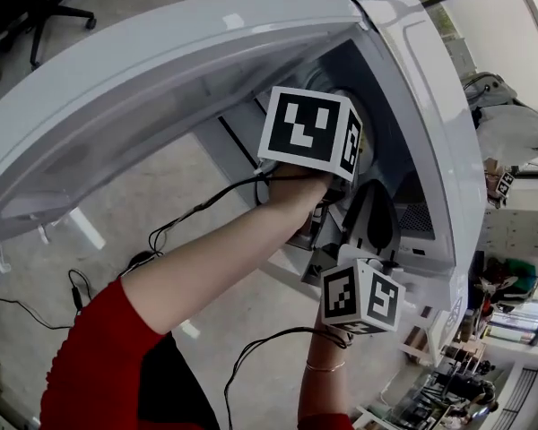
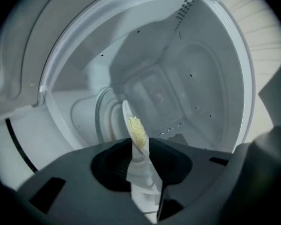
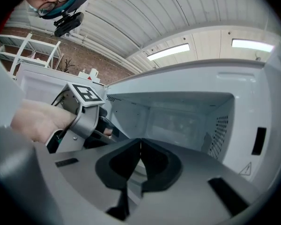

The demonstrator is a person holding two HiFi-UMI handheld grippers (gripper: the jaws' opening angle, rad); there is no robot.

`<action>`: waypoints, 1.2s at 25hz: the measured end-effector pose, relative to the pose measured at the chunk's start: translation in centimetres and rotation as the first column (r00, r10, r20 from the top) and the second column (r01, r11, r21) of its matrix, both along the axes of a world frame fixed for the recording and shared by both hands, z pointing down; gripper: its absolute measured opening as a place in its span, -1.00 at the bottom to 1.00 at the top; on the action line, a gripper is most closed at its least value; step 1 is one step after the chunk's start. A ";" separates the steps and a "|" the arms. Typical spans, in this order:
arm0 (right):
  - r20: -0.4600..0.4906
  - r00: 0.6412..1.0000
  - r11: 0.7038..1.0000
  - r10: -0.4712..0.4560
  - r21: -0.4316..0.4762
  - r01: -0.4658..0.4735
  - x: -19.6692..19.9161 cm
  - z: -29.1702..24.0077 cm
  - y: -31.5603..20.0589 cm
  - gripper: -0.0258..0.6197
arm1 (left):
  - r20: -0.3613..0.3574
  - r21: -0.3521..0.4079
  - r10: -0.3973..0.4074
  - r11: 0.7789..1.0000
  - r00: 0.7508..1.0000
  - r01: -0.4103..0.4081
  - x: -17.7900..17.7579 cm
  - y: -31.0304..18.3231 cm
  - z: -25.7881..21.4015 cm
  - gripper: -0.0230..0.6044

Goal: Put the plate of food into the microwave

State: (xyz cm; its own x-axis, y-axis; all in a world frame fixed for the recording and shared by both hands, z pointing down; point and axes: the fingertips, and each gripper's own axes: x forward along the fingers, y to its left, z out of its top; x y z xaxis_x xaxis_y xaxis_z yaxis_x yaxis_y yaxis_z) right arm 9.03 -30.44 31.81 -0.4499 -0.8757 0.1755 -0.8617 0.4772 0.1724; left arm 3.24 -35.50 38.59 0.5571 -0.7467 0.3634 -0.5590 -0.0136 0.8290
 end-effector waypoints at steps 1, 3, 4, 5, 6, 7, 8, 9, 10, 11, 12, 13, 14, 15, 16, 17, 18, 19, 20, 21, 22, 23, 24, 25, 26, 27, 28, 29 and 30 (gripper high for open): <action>0.000 1.000 1.000 -0.002 0.004 0.002 0.4 -0.3 0.1 -0.87 | 0.046 0.011 0.009 1.000 0.999 -0.010 0.2 0.0 -0.1 -0.58; -0.002 1.000 1.000 -0.009 0.013 0.009 0.6 -0.5 0.3 -0.87 | 0.144 0.049 0.003 0.999 0.990 -0.010 -0.2 -0.3 -0.1 -0.57; -0.005 1.000 1.000 -0.012 0.017 0.012 0.3 -0.5 0.3 -0.87 | 0.194 0.059 0.002 0.998 0.981 -0.013 -0.8 -0.4 0.1 -0.56; -0.009 1.000 1.000 -0.014 0.021 0.015 -0.2 -0.4 0.2 -0.87 | 0.239 0.062 0.011 0.998 0.971 -0.026 -1.4 -0.4 0.4 -0.56; -0.013 1.000 1.000 -0.015 0.025 0.016 -0.8 -0.3 0.0 -0.87 | 0.273 0.067 0.027 0.997 0.962 -0.047 -1.7 -0.5 0.5 -0.55; -0.017 1.000 0.999 -0.016 0.028 0.016 -1.3 -0.3 -0.2 -0.87 | 0.298 0.081 0.043 0.994 0.953 -0.070 -1.9 -0.6 0.6 -0.55; -0.020 1.000 0.999 -0.016 0.031 0.017 -1.8 -0.2 -0.4 -0.87 | 0.326 0.097 0.054 0.991 0.944 -0.090 -2.0 -0.8 0.5 -0.54; -0.022 1.000 0.999 -0.016 0.032 0.017 -2.0 -0.2 -0.5 -0.87 | 0.357 0.111 0.056 0.988 0.932 -0.102 -2.2 -1.0 0.5 -0.52; -0.024 1.000 0.999 -0.016 0.033 0.017 -2.2 -0.3 -0.6 -0.87 | 0.390 0.125 0.054 0.986 0.919 -0.111 -2.5 -1.2 0.4 -0.52; -0.025 1.000 0.999 -0.017 0.034 0.018 -2.3 -0.3 -0.7 -0.87 | 0.420 0.137 0.049 0.984 0.906 -0.117 -2.6 -1.3 0.3 -0.50; -0.026 0.999 0.999 -0.018 0.035 0.019 -2.3 -0.4 -0.6 -0.87 | 0.446 0.149 0.045 0.981 0.894 -0.124 -2.7 -1.3 0.3 -0.49; -0.028 0.999 0.999 -0.019 0.035 0.020 -2.1 -0.3 -0.5 -0.87 | 0.467 0.158 0.042 0.979 0.883 -0.130 -2.6 -1.2 0.3 -0.48; -0.030 0.999 0.999 -0.022 0.036 0.023 -1.8 -0.2 -0.2 -0.87 | 0.481 0.166 0.040 0.977 0.876 -0.136 -2.3 -0.9 0.4 -0.47; -0.032 0.999 0.999 -0.025 0.037 0.026 -1.5 0.0 0.1 -0.87 | 0.491 0.173 0.038 0.975 0.871 -0.140 -1.9 -0.5 0.5 -0.46; -0.034 0.999 0.999 -0.027 0.037 0.028 -1.1 0.2 0.4 -0.87 | 0.499 0.179 0.036 0.973 0.866 -0.144 -1.6 -0.2 0.6 -0.44; -0.036 0.999 0.999 -0.028 0.037 0.029 -1.0 0.3 0.5 -0.87 | 0.507 0.186 0.035 0.971 0.861 -0.148 -1.5 0.0 0.7 -0.43; -0.038 0.999 0.999 -0.028 0.037 0.029 -1.2 0.4 0.4 -0.87 | 0.516 0.191 0.035 0.969 0.856 -0.154 -1.6 -0.2 0.7 -0.42; -0.040 0.999 0.999 -0.026 0.037 0.028 -1.6 0.3 0.0 -0.87 | 0.524 0.195 0.035 0.968 0.851 -0.161 -2.1 -0.5 0.6 -0.41; -0.041 0.999 0.999 -0.024 0.038 0.025 -2.1 0.2 -0.4 -0.87 | 0.533 0.199 0.035 0.966 0.845 -0.166 -2.6 -0.9 0.4 -0.39; -0.042 0.999 0.999 -0.021 0.039 0.022 -2.5 0.1 -0.7 -0.87 | 0.543 0.201 0.034 0.965 0.839 -0.169 -3.0 -1.2 0.3 -0.38; -0.043 0.999 0.999 -0.019 0.039 0.020 -2.7 0.0 -0.9 -0.87 | 0.554 0.203 0.032 0.964 0.832 -0.172 -3.3 -1.4 0.2 -0.35; -0.044 0.999 0.999 -0.018 0.038 0.019 -2.8 0.0 -1.1 -0.87 | 0.565 0.204 0.030 0.963 0.824 -0.176 -3.4 -1.5 0.2 -0.35; -0.045 0.999 0.999 -0.017 0.037 0.019 -2.8 0.0 -1.1 -0.87 | 0.580 0.205 0.029 0.962 0.814 -0.180 -3.4 -1.6 0.1 -0.33; -0.046 0.999 0.999 -0.017 0.036 0.019 -2.6 0.0 -1.2 -0.87 | 0.597 0.205 0.028 0.961 0.801 -0.186 -3.3 -1.7 0.1 -0.33; -0.046 0.999 0.999 -0.018 0.036 0.019 -2.5 -0.1 -1.3 -0.87 | 0.616 0.205 0.026 0.960 0.787 -0.192 -3.1 -1.8 0.0 -0.33; -0.046 0.999 0.999 -0.018 0.036 0.019 -2.3 -0.1 -1.4 -0.87 | 0.634 0.206 0.023 0.958 0.773 -0.197 -3.0 -2.0 0.0 -0.32; -0.046 0.999 0.999 -0.018 0.037 0.020 -2.2 -0.2 -1.5 -0.87 | 0.648 0.208 0.019 0.957 0.761 -0.202 -2.9 -2.2 -0.1 -0.28; -0.046 0.999 0.999 -0.019 0.038 0.021 -2.1 -0.2 -1.6 -0.87 | 0.656 0.210 0.017 0.956 0.754 -0.204 -2.8 -2.3 -0.1 -0.26; -0.046 0.999 0.999 -0.020 0.039 0.022 -2.1 -0.2 -1.6 -0.87 | 0.656 0.212 0.014 0.956 0.755 -0.202 -2.7 -2.5 -0.2 -0.26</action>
State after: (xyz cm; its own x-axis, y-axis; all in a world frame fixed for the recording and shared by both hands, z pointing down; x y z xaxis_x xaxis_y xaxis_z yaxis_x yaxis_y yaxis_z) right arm 6.96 -32.02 31.62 -0.4605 -0.8727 0.1620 -0.8423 0.4872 0.2305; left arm 0.51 -37.95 38.43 0.3444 -0.8123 0.4707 -0.9367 -0.2633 0.2309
